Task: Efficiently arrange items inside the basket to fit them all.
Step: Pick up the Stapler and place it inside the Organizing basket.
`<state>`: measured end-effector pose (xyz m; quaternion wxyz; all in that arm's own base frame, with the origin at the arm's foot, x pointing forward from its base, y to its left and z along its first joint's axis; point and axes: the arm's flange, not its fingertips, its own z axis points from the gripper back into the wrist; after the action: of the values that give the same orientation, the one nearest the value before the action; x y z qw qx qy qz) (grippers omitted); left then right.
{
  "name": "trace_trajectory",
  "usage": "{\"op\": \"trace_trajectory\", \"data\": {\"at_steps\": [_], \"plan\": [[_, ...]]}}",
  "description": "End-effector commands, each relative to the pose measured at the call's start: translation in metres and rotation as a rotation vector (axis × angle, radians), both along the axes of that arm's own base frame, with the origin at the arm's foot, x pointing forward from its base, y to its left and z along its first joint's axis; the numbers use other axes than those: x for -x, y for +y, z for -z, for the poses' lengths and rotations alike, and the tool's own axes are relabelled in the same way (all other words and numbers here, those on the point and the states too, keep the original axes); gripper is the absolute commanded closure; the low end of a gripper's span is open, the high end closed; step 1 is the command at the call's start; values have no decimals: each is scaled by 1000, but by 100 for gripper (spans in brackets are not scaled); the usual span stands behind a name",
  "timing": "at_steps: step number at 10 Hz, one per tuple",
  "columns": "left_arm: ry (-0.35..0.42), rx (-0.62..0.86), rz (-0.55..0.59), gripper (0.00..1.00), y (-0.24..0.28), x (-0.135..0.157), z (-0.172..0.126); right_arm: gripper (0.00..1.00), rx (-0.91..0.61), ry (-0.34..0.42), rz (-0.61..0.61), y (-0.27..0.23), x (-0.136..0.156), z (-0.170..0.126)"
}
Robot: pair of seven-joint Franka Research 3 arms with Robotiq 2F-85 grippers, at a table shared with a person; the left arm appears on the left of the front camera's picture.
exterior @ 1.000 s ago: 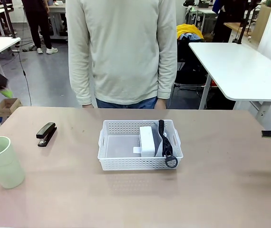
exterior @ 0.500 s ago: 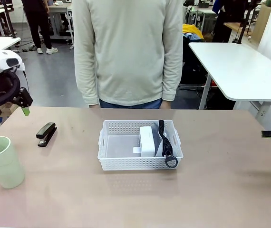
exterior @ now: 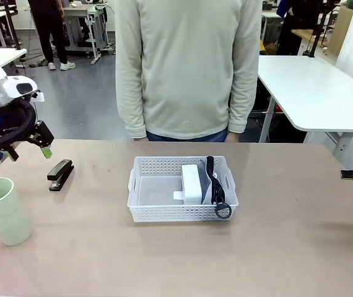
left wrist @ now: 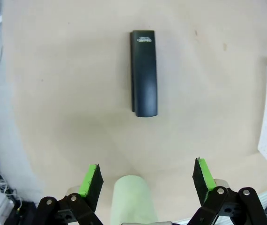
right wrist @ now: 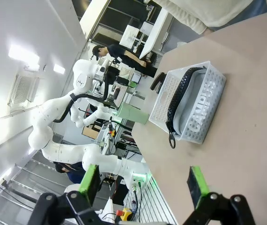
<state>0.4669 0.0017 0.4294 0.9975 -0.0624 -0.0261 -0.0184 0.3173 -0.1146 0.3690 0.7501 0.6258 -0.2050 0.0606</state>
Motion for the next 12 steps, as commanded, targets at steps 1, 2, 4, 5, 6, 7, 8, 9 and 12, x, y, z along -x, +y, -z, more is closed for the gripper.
{"op": "trace_trajectory", "data": {"at_steps": [1,2,4,5,6,7,8,9,12], "plan": [[15,-12,22,0,-1,-11,7,0,4,-16,-17,-1,5,0],[1,-22,-72,0,-5,-14,7,0,4,-16,-17,-1,5,0],[12,0,9,0,-3,-2,6,0,4,-16,-17,-1,5,0],[16,-2,-13,0,-5,-7,12,0,4,-16,-17,-1,5,0],[-122,-57,-14,0,-11,-10,22,0,4,-16,-17,-1,5,0],[-134,-63,61,0,-17,-18,35,0,4,-16,-17,-1,5,0],[-147,-58,97,0,-22,-29,47,0,4,-16,-17,-1,5,0],[-148,-72,120,0,-24,-39,59,0,4,-16,-17,-1,5,0],[-111,-130,48,0,-22,-55,92,0,4,-16,-17,-1,5,0]]}}
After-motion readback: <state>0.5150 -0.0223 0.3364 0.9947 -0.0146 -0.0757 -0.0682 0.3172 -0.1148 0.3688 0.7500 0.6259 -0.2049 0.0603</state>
